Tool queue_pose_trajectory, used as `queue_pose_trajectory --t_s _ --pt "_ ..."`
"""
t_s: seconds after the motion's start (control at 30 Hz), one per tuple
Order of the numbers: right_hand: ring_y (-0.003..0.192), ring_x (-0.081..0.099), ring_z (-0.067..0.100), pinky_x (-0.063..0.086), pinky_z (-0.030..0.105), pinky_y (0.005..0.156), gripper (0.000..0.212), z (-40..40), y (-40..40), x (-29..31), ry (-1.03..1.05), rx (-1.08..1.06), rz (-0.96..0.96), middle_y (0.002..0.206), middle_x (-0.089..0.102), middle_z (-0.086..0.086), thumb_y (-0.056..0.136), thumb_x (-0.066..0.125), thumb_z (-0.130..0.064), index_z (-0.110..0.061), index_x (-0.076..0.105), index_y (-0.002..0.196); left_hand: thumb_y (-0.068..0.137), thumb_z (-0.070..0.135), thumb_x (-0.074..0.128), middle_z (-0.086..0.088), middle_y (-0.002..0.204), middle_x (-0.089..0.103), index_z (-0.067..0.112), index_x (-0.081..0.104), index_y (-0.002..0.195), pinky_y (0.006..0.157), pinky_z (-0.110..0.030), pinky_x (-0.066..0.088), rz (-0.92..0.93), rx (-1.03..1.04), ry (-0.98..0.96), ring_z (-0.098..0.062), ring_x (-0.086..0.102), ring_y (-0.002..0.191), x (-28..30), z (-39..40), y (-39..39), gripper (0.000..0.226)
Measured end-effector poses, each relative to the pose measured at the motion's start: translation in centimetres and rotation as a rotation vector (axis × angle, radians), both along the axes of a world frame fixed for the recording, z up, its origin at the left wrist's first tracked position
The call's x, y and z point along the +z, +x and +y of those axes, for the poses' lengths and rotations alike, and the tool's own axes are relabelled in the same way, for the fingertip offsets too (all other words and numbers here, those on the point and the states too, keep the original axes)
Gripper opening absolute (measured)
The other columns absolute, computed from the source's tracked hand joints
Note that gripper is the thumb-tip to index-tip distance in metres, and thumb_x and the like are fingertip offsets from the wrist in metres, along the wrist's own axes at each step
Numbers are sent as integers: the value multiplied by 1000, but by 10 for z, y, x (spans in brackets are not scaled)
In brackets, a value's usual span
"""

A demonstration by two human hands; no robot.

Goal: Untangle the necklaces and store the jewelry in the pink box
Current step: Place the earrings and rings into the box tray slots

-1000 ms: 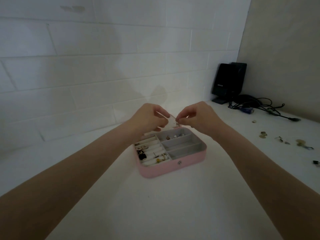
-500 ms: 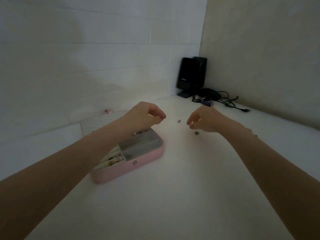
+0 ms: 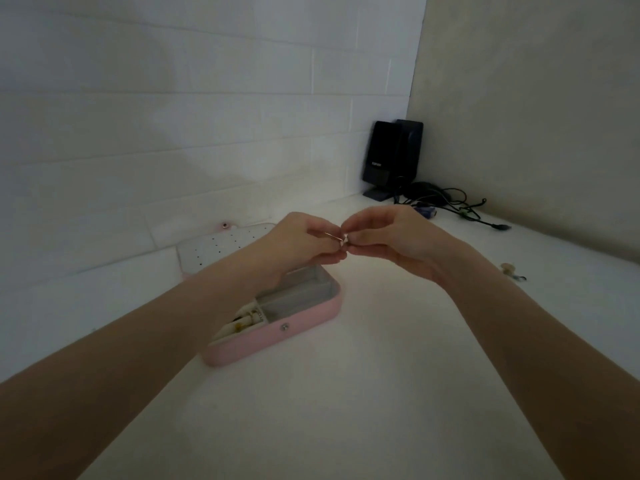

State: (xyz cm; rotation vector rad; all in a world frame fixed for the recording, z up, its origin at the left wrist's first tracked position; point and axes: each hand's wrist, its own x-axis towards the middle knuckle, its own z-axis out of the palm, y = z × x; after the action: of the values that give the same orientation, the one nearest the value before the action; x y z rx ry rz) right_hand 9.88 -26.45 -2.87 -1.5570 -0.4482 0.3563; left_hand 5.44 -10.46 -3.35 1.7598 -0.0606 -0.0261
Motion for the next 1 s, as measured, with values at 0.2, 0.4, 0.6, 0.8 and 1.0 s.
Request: queue_pose_trajectory --t_s 0.2,0.4,0.6,0.8,1.0 --pt "60 65 9 55 17 62 13 11 -1 0 -90 -101 -164 70 66 8 79 65 8 -5 65 77 86 3 62 -10 87 71 4 69 93 63 -17 56 23 65 -36 -10 69 72 9 12 -4 10" --pt "58 57 10 47 19 59 8 49 3 -23 -367 -168 -369 71 65 4 78 71 -3 -10 67 76 88 8 56 -2 91 68 18 70 85 66 -22 47 -238 278 582 -10 59 74 19 28 3 18" --pt "64 57 14 44 13 52 21 24 36 -17 -381 -379 -389 95 69 18 86 50 7 -5 67 89 88 5 54 -7 95 69 18 67 88 84 -30 49 -115 106 628 -19 64 87 16 34 16 18" --pt "108 55 25 37 20 84 27 -4 70 -40 -999 -248 -568 122 57 11 91 55 -8 -12 64 115 86 3 55 15 80 63 27 64 78 78 -17 46 -126 -4 680 2 58 74 -1 32 38 27" --pt "66 57 10 45 10 57 11 -19 65 -34 -746 -265 -403 80 68 5 84 64 -5 -8 73 88 87 9 57 7 91 67 24 65 88 57 -6 43 -192 -53 681 -4 62 75 -2 9 56 17"
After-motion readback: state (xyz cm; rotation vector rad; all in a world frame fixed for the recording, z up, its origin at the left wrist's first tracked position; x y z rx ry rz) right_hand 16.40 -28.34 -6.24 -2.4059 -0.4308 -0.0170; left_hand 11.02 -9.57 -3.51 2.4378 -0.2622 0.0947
